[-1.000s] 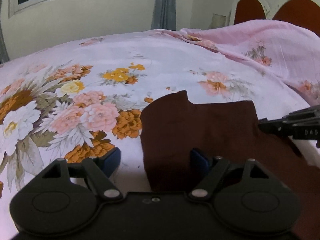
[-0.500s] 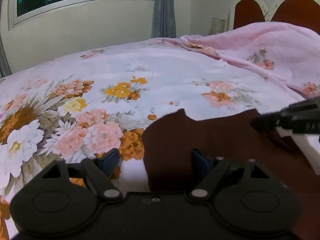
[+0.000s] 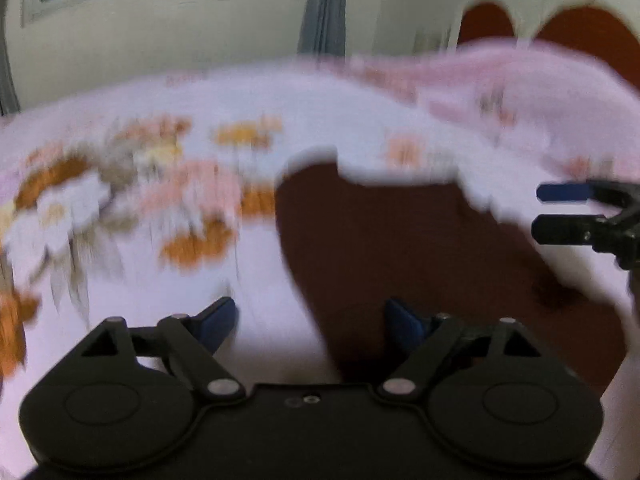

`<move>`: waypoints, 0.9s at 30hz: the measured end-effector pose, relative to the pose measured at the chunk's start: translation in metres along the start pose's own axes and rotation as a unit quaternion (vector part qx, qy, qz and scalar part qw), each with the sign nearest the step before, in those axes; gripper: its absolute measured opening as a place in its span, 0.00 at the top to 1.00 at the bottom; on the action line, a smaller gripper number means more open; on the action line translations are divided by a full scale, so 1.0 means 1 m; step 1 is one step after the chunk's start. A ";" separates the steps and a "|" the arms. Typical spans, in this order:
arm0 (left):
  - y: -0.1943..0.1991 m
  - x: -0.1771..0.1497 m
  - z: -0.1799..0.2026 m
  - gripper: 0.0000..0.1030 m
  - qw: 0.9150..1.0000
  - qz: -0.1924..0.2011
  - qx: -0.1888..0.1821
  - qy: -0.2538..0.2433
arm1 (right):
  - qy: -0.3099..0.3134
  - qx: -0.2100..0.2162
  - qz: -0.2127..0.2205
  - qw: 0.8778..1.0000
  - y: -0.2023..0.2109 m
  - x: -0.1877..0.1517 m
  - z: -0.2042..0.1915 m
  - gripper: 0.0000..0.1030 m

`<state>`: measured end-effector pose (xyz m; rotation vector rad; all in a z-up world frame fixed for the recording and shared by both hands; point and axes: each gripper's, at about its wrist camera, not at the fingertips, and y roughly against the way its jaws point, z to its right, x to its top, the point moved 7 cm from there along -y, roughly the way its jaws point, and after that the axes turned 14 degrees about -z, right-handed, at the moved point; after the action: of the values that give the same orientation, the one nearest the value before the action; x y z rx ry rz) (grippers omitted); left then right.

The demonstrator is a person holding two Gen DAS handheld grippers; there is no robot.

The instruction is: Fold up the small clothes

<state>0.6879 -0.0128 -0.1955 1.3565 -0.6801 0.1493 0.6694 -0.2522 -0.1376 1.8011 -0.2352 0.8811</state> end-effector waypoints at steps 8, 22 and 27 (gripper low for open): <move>0.035 -0.020 0.014 0.26 0.999 0.022 0.029 -0.007 | -0.038 0.005 0.009 0.999 0.031 -0.030 -0.012 0.31; 0.046 -0.055 0.029 0.24 0.998 0.021 0.059 -0.013 | -0.084 -0.038 -0.064 0.994 0.017 -0.063 -0.019 0.37; 0.053 -0.059 0.029 0.24 0.998 0.016 0.063 -0.021 | -0.086 -0.014 -0.041 0.995 0.046 -0.066 -0.024 0.37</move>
<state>0.6048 -0.0112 -0.1795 1.4739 -0.7380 0.1932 0.5875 -0.2664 -0.1439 1.8495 -0.2804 0.6637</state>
